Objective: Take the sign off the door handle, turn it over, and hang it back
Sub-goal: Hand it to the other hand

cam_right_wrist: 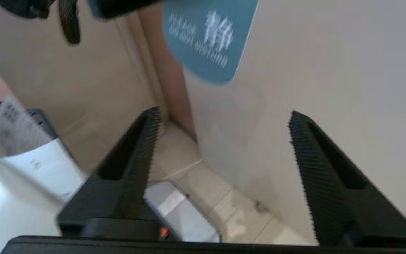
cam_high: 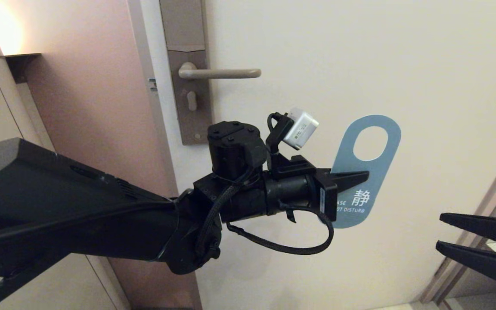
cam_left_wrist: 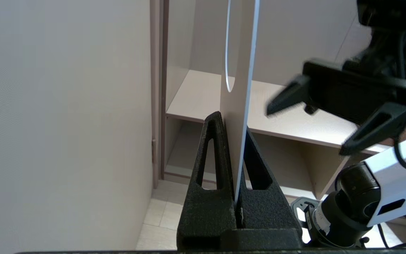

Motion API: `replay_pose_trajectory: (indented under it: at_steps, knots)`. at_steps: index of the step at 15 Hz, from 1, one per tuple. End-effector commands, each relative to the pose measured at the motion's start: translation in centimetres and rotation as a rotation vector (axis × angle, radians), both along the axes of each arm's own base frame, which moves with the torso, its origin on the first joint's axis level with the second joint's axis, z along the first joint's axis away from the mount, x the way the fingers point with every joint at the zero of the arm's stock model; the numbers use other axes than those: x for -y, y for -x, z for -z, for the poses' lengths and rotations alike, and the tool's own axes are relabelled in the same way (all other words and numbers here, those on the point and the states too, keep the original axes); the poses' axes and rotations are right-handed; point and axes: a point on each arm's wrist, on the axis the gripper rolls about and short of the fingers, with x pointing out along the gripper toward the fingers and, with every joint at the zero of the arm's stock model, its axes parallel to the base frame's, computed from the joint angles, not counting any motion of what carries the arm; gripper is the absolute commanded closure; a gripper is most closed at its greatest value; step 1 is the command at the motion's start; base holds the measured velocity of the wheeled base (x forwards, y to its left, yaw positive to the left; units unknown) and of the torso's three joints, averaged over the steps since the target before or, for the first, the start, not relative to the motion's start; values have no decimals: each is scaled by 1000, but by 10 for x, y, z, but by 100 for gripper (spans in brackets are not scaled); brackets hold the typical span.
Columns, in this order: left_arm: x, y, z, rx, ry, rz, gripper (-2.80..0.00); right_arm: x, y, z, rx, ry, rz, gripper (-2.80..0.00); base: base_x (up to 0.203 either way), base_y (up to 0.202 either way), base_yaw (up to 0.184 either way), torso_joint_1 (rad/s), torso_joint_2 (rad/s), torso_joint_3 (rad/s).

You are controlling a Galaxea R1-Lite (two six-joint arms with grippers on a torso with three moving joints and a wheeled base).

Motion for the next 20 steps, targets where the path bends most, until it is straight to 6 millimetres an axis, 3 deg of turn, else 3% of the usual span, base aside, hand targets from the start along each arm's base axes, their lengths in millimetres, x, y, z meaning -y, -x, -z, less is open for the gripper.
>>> replay_pose_trajectory:
  at_steps: [1,8,14,20]
  knots:
    - [0,0,1,1,2,3,0,0,-10,3,-18,-1,-5,-280,0,0,0,0,0,0]
    - [11,3,-9,-10,97,36,0,-16,-17,6,-37,1,-117,-280,0,0,0,0,0,0]
    - [22,18,-15,-4,117,81,0,-22,-40,-4,-40,-1,-138,-280,0,0,0,0,0,0]
    - [24,19,-25,-26,148,86,0,-27,-45,-5,-47,-3,-162,-280,0,0,0,0,0,0]
